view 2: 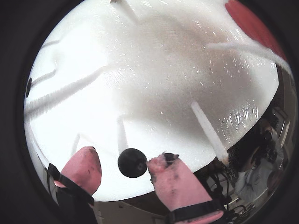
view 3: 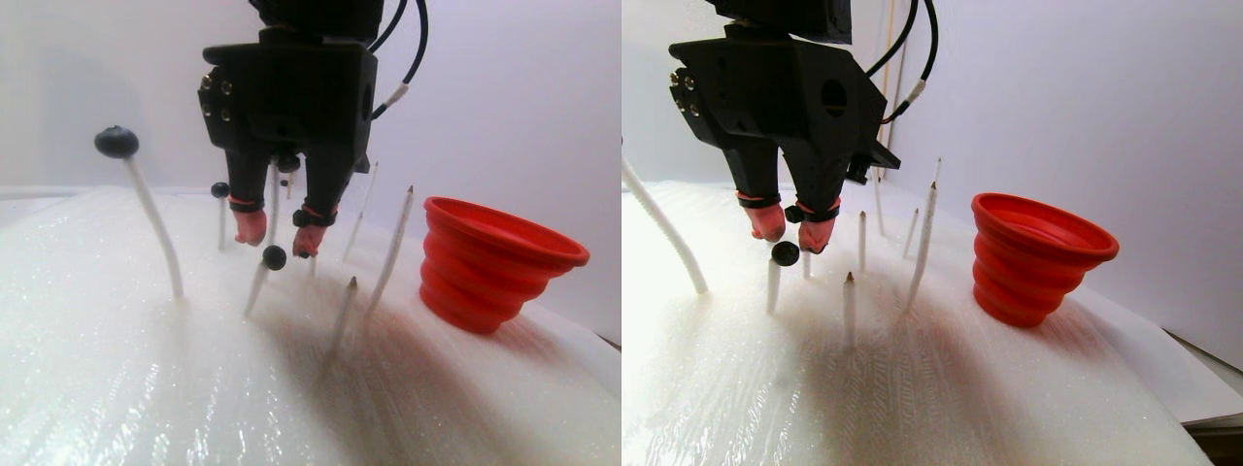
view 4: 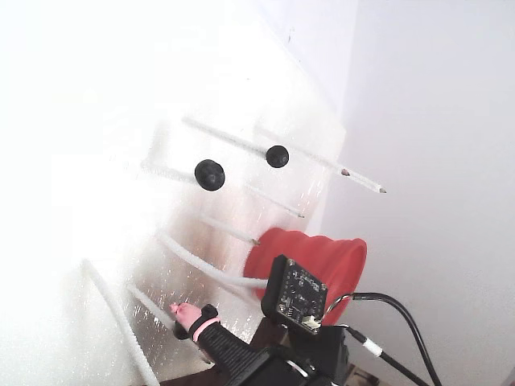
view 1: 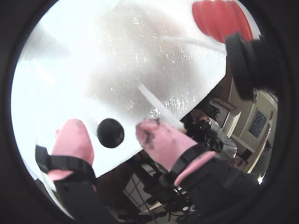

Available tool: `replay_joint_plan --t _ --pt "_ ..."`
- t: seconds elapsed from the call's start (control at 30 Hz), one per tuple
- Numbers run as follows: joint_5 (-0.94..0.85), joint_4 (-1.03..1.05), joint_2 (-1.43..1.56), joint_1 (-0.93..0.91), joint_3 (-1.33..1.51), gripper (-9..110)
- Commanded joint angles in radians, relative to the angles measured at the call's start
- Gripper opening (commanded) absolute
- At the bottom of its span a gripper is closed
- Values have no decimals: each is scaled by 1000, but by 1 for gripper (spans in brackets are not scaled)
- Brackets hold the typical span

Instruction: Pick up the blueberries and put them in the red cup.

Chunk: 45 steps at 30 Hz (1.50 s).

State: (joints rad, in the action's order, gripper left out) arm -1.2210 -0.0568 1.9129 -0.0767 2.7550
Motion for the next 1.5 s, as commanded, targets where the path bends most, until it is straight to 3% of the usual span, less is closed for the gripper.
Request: replay_joint_plan --t 0.0,0.87,1.47 --pt "-8 -26 2 -2 0 21" --pt "-14 -170 -71 -11 44 20" --pt "-41 -285 -156 -17 71 12"
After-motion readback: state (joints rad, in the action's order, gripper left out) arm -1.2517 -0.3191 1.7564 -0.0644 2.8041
